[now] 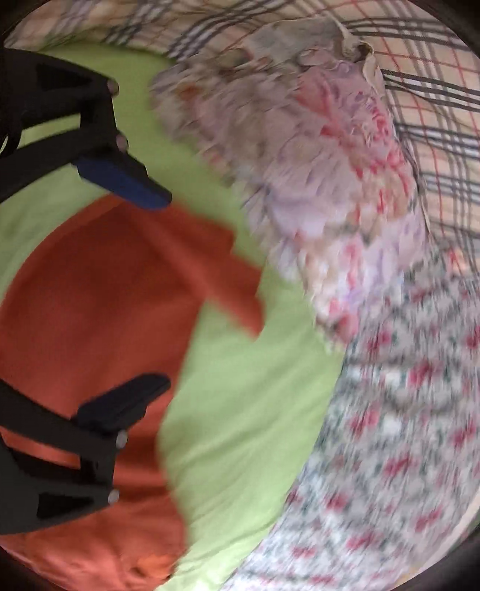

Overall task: Fold small clothes
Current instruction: 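Grasp the other sleeve cuff with the left gripper and lift it, then lay the sleeve across the body and open the left gripper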

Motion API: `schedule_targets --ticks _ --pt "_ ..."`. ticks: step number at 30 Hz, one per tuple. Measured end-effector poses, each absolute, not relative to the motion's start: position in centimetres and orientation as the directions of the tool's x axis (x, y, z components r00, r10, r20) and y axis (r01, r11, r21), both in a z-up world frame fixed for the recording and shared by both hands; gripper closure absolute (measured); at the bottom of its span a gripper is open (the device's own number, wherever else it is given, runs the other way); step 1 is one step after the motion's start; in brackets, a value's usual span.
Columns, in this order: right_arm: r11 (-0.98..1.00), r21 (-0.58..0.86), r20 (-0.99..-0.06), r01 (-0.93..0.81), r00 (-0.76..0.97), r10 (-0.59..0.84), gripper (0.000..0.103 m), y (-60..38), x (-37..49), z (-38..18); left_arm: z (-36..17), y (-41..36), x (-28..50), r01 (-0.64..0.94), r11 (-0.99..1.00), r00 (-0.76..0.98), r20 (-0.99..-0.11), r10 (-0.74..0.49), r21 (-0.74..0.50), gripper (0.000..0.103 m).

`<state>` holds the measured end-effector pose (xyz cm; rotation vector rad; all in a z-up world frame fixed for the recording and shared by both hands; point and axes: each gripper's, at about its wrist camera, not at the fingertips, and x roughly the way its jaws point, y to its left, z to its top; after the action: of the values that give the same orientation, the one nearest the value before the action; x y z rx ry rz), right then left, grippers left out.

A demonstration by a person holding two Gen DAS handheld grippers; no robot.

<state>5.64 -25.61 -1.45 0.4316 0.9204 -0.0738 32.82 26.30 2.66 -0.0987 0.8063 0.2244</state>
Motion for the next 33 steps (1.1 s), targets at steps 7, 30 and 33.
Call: schedule_targets --ticks 7,30,33 --pt "0.917 0.321 -0.800 0.236 0.586 0.130 0.053 -24.8 5.2 -1.9 -0.6 31.4 38.7 -0.268 0.962 0.559 -0.821 0.112 -0.051 0.010" --pt "0.917 0.348 -0.761 0.197 0.630 0.153 0.053 -23.3 3.5 -0.6 4.5 10.2 26.5 0.146 0.923 0.737 -0.583 -0.342 -0.356 0.092" --pt "0.913 0.352 -0.753 0.209 0.642 0.143 0.053 -23.9 3.0 -0.3 4.5 4.1 25.2 0.236 0.918 0.727 -0.569 -0.385 -0.320 0.092"
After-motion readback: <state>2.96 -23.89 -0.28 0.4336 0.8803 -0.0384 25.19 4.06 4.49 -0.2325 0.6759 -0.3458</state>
